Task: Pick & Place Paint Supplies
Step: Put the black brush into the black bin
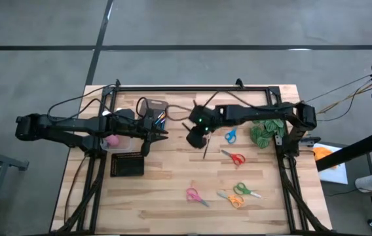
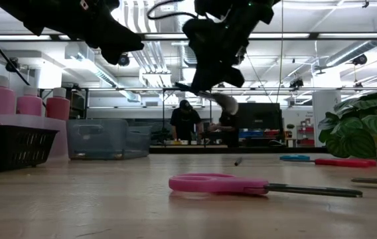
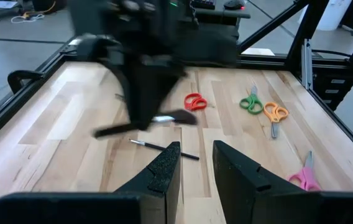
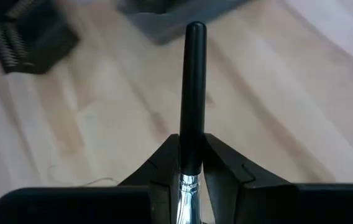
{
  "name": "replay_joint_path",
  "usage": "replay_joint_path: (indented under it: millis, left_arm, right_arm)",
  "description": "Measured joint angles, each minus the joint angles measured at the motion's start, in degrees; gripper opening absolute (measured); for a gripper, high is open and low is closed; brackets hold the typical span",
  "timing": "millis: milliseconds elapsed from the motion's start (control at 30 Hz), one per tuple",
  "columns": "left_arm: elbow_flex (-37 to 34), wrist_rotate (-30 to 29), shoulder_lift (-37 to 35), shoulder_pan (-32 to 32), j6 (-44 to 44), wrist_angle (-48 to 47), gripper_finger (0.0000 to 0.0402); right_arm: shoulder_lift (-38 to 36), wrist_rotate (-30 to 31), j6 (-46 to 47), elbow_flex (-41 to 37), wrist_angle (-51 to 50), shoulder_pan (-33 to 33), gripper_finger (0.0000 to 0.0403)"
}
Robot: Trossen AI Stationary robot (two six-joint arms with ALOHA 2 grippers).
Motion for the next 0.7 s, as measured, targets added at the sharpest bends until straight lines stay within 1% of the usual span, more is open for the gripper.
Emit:
replay_joint_path:
  millis: [133, 300, 400, 567, 700]
  left_arm:
    - [0.00, 0.00, 0.00, -0.01, -0.14, 0.01, 0.0097]
    - [0.00, 0.00, 0.00, -0.03, -0.14, -0.02, 0.0097]
    - [0.00, 0.00, 0.00, -0.03, -0.14, 0.00, 0.0097]
    - [0.00, 0.00, 0.00, -0.03, -0.14, -0.03, 0.0097]
    - [-0.02, 0.00, 0.01, -0.03, -0.14, -0.03, 0.0097]
  right_arm:
    - [1.34, 0.03, 1.13, 0.00, 4.65, 2.79, 0.0053]
    - [4.19, -0.28, 1.53, 0.89, 7.49, 3.90, 0.0053]
    - [6.84, -0.86, 2.10, 2.61, 7.81, 3.83, 0.0053]
    - [13.01, -4.63, 1.32, 6.73, 7.73, 3.73, 0.0053]
    - [17.38, -5.59, 0.60, 10.19, 7.76, 3.77, 0.0053]
